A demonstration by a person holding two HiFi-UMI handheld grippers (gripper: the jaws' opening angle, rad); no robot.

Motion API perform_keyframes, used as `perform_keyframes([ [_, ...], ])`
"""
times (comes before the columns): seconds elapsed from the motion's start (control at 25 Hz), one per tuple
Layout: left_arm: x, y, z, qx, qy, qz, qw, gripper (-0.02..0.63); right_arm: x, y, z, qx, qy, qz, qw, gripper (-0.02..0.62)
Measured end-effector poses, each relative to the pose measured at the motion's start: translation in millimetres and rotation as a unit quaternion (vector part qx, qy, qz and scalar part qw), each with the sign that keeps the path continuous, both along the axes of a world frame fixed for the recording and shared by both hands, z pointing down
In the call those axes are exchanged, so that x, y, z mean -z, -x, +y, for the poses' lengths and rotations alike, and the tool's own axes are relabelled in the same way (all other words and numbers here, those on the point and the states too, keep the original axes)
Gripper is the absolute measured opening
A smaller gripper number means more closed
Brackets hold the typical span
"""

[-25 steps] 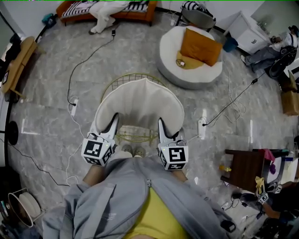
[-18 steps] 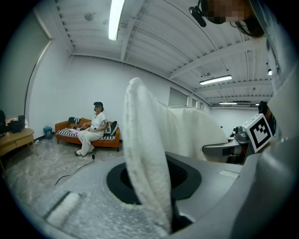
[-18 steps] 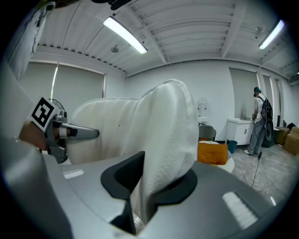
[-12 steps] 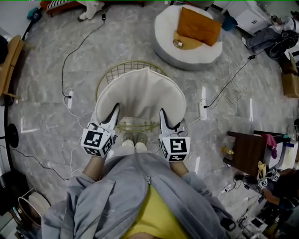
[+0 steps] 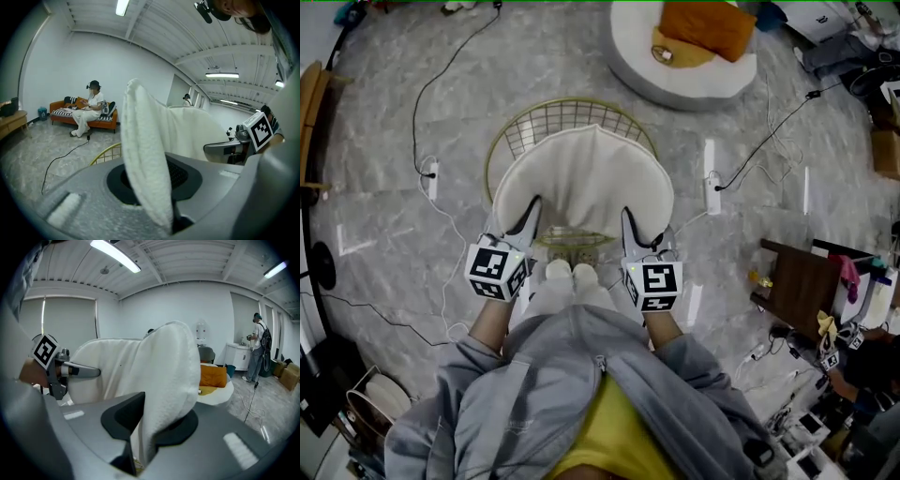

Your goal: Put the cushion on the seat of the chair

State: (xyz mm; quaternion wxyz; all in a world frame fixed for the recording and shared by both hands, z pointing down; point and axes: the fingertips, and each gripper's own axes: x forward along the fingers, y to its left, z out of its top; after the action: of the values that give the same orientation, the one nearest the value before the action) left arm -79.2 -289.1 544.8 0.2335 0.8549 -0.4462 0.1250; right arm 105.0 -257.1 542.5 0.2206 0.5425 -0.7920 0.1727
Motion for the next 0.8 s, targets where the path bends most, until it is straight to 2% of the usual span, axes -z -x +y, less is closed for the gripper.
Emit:
perform_keyframes([
  [0.44, -115.5, -3.0, -7.4, -0.013, 0.102, -0.009, 0.9947, 0.074, -115.3, -3.3, -10.2, 0.012, 0.092, 0.01, 0.996, 0.08],
  [0.8, -215.3, -9.7, 5.6, -0.056, 0.203, 0.008, 0.9776, 0.078, -219.7, -13.1, 3.5, 0.018, 0.18, 0.002, 0.983, 0.084],
])
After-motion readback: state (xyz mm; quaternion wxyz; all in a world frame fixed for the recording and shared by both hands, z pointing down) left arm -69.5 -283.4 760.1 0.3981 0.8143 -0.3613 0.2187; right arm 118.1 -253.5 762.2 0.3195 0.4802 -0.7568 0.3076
